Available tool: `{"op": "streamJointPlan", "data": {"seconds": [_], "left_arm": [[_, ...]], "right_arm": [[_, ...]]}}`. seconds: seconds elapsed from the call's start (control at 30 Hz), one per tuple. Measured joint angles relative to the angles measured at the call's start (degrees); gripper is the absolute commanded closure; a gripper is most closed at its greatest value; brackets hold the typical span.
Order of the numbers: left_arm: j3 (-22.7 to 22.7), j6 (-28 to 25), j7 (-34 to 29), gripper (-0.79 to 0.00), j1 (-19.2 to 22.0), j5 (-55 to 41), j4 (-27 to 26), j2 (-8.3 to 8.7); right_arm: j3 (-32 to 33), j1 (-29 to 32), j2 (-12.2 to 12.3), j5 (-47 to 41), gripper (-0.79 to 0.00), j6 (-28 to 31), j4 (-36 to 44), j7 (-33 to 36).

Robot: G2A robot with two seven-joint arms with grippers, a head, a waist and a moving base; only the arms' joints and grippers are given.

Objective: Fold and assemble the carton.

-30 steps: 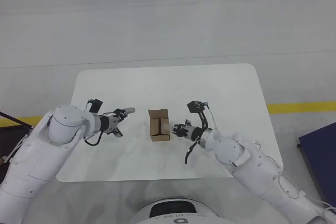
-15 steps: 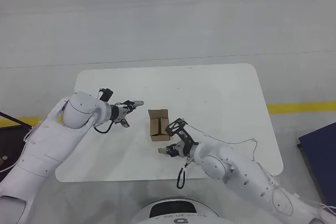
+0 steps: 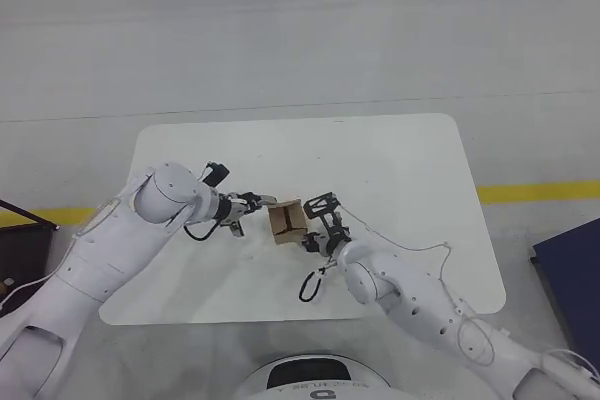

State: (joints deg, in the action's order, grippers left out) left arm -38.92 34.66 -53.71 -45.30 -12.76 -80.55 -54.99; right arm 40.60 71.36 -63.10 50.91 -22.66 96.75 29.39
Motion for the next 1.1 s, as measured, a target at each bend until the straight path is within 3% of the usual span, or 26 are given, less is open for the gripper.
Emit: {"op": "streamJointPlan", "data": {"seconds": [0.47, 0.73, 0.93, 1.1], "left_arm": [[0.73, -0.01, -2.94, -0.785, -1.80, 3.32, -1.30, 0.19], [3.52, 1.48, -3.00, -0.785, -0.33, 3.83, 0.47, -1.55], [4.93, 1.05, -3.02, -0.785, 1.08, 3.11, 2.73, -2.99], [5.53, 0.35, -3.58, -0.785, 2.05, 2.00, 4.24, -4.01]], "right_arm": [[2.98, -1.38, -1.58, -0.97, -0.785, -1.63, -3.34, -0.67], [8.96, 1.86, -0.70, -1.44, -0.785, -2.82, -0.11, 0.72], [16.89, 8.09, 0.23, -6.57, -0.785, -3.33, 10.01, -3.18], [12.91, 8.04, -0.68, -4.36, -0.785, -3.54, 11.11, -3.05]]}}
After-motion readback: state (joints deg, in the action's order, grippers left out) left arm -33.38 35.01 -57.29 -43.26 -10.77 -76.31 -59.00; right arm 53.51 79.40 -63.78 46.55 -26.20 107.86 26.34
